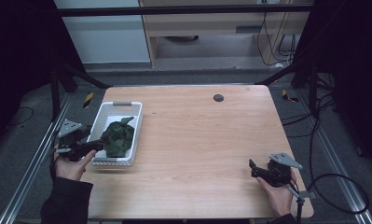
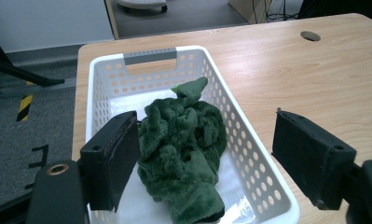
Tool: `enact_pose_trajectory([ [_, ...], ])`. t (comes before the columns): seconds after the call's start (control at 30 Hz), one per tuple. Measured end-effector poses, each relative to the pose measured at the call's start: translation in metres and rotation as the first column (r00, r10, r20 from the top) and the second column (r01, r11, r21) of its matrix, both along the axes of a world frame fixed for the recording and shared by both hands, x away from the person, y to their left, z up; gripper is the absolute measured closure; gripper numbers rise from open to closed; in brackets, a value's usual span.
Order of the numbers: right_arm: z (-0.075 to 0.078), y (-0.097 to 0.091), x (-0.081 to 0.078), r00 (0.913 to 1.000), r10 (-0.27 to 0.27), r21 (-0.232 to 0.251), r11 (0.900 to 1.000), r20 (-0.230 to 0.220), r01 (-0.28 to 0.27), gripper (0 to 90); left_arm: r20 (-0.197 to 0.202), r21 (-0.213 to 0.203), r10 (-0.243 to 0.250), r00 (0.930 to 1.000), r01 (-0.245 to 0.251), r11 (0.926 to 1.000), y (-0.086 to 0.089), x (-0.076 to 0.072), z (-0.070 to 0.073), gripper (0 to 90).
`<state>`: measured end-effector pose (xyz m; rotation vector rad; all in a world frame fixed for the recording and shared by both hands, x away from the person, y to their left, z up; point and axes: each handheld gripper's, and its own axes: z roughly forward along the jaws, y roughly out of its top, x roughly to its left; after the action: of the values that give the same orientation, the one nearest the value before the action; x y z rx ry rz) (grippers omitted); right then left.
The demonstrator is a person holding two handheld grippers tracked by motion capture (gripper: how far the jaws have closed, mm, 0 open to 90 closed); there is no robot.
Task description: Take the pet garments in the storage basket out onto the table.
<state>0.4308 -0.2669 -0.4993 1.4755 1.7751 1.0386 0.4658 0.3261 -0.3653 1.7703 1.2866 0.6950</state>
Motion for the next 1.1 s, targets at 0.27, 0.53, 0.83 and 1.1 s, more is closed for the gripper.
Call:
enact_pose_trajectory([
  [0.27,0.000,0.000,0.000,1.0000,0.000,0.005,1.0000,0.002,0.000,11.4,-0.027,0.010,0.021,0.9994,-0.021,0.9997,0.007,0.016,-0.002,22.1],
  [0.53,0.000,0.001,0.000,1.0000,0.002,0.005,1.0000,-0.007,-0.002,11.2,-0.069,0.049,0.011,0.9976,-0.008,0.9988,0.007,0.034,-0.003,21.8],
  [0.83,-0.001,0.001,0.001,0.9999,0.008,0.000,1.0000,-0.011,-0.008,11.0,-0.124,0.097,-0.008,0.9922,0.020,0.9951,0.001,0.054,-0.005,20.8],
  [1.1,-0.001,0.001,0.001,0.9999,0.010,0.000,0.9999,-0.011,-0.010,10.9,-0.155,0.113,-0.011,0.9878,0.029,0.9932,0.000,0.065,-0.009,20.1],
])
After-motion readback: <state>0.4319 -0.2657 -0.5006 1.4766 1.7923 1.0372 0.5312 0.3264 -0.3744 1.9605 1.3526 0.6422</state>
